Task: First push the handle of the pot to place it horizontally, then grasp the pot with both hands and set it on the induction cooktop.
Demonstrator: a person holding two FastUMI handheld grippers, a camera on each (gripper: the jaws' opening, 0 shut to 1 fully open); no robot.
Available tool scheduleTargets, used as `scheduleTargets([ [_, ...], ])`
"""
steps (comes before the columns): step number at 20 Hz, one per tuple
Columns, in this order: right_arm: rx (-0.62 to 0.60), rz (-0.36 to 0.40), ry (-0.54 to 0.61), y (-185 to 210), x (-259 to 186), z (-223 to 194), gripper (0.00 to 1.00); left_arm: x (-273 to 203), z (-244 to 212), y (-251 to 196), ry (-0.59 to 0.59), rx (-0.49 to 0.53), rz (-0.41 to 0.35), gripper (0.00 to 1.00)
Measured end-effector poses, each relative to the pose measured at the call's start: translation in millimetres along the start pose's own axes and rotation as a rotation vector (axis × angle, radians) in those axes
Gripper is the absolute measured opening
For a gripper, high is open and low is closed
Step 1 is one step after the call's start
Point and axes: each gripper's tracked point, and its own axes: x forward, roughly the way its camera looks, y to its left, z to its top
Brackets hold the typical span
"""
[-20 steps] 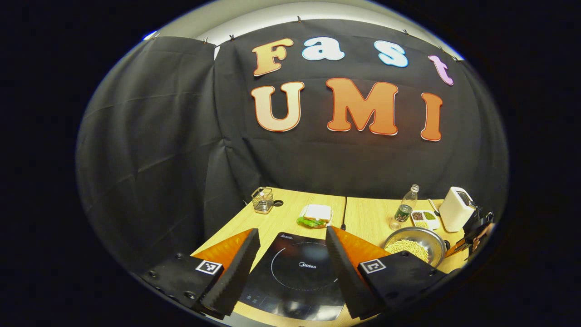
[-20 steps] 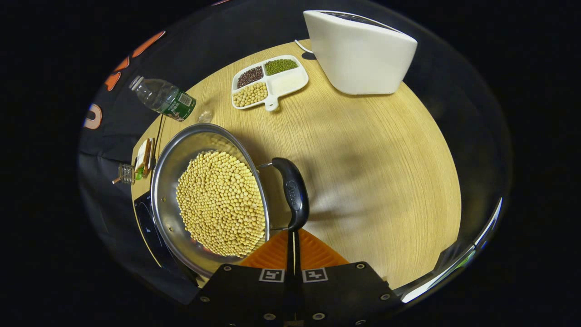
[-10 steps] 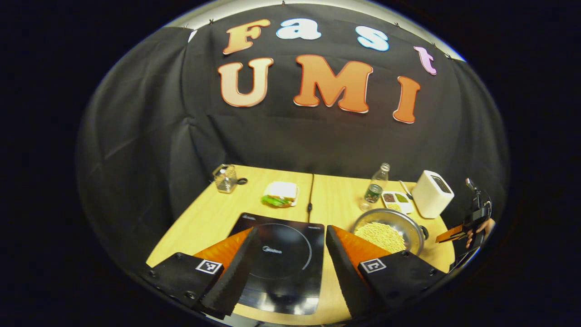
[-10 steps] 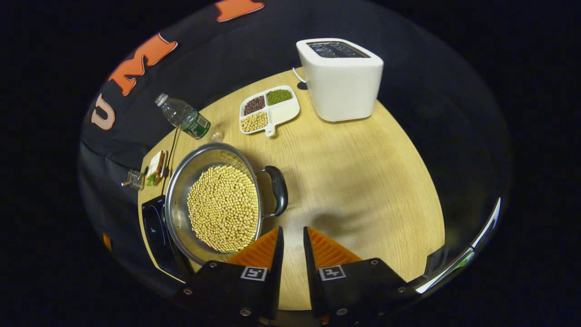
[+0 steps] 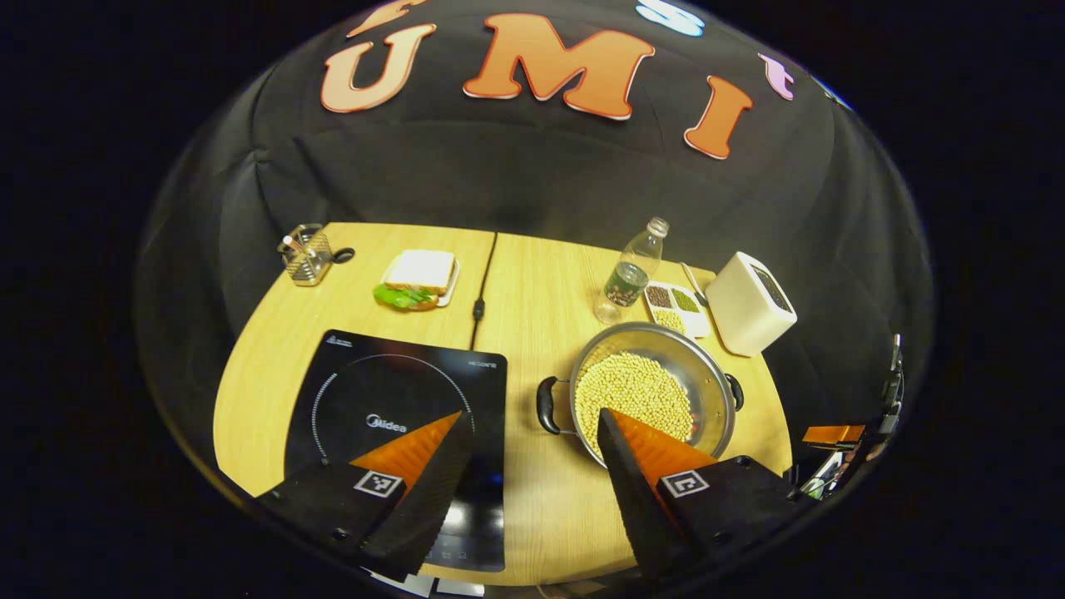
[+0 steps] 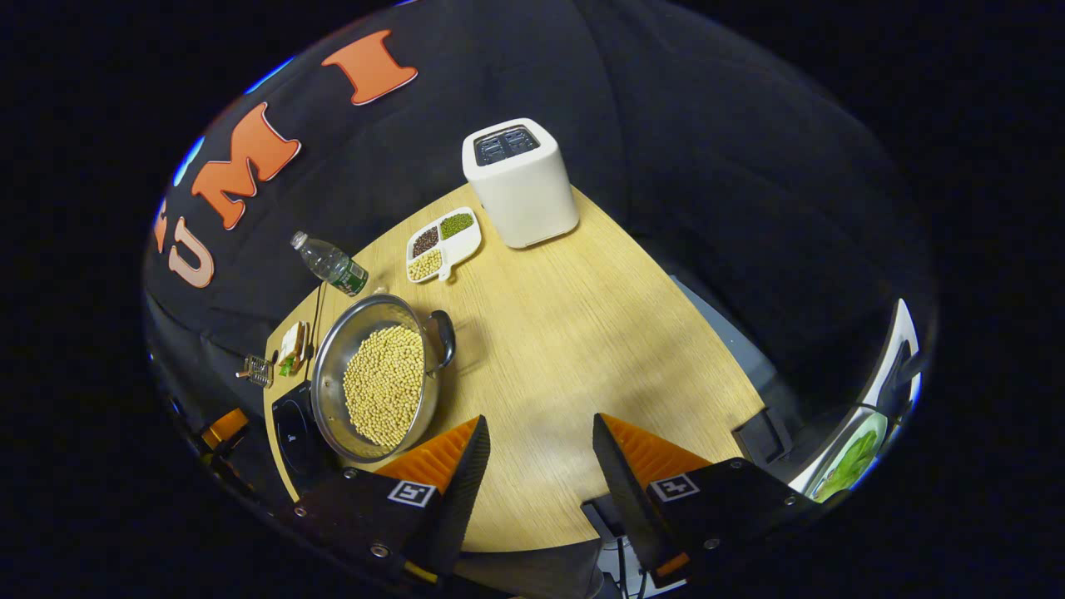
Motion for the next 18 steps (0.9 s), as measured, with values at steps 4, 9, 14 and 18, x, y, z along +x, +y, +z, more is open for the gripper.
scheduleTargets([
  [4,-0.017,0.000,-0.009,3.0,0.4,5.1,0.85,36.5,-11.5,-19.0,0.113,-0.030,-0.047,0.98],
  [9,-0.069,0.054,0.000,32.3,14.0,23.5,0.92,69.2,-23.2,-23.8,0.204,-0.045,-0.045,0.98],
  [14,-0.139,0.086,0.043,69.5,47.5,33.4,0.93,101.2,-25.8,-20.8,0.241,-0.021,-0.006,0.99],
  [18,-0.174,0.106,0.084,93.6,79.4,37.3,0.92,122.3,-24.6,-27.2,0.247,0.004,-0.009,0.99],
])
